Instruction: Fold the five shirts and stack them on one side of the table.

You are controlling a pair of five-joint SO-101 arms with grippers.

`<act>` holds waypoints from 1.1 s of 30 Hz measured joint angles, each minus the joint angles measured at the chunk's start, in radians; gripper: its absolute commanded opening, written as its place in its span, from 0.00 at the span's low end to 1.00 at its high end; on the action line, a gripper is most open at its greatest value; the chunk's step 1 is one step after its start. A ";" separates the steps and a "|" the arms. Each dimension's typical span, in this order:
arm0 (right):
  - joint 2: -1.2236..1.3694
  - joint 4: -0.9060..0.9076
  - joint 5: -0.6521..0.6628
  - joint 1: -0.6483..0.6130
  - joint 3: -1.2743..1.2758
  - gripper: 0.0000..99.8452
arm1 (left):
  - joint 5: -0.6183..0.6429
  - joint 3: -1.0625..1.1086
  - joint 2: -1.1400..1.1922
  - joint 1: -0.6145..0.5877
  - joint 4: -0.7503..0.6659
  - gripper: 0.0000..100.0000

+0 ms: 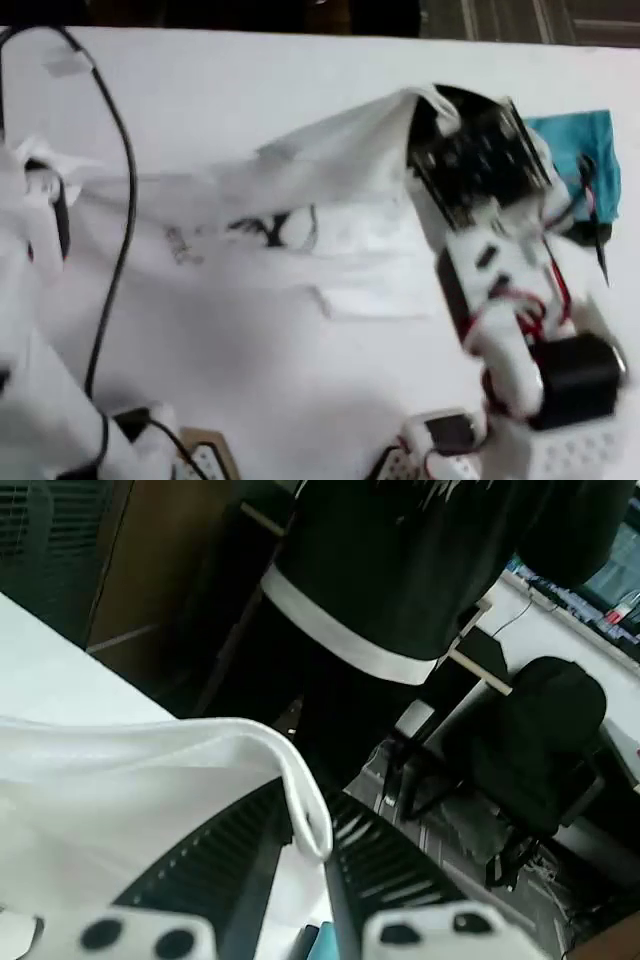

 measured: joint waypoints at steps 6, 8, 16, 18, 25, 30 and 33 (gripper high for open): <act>-0.161 0.020 0.003 0.009 -0.005 0.02 | -0.003 0.000 -0.106 -0.002 0.000 0.03; -0.213 0.020 0.003 0.009 -0.021 0.02 | -0.005 0.000 -0.137 -0.002 0.000 0.03; -0.342 0.020 0.003 0.048 -0.098 0.02 | -0.005 -0.008 -0.235 -0.002 0.000 0.03; -0.354 0.020 0.003 0.075 -0.117 0.02 | -0.005 -0.008 -0.253 -0.002 0.000 0.03; -0.417 0.026 0.003 0.100 -0.172 0.02 | -0.005 -0.008 -0.322 -0.002 0.000 0.03; -0.422 0.026 0.003 0.100 -0.238 0.02 | -0.005 -0.012 -0.347 -0.002 0.000 0.03; -0.422 0.029 0.003 0.100 -0.252 0.02 | -0.005 -0.012 -0.347 -0.002 0.000 0.03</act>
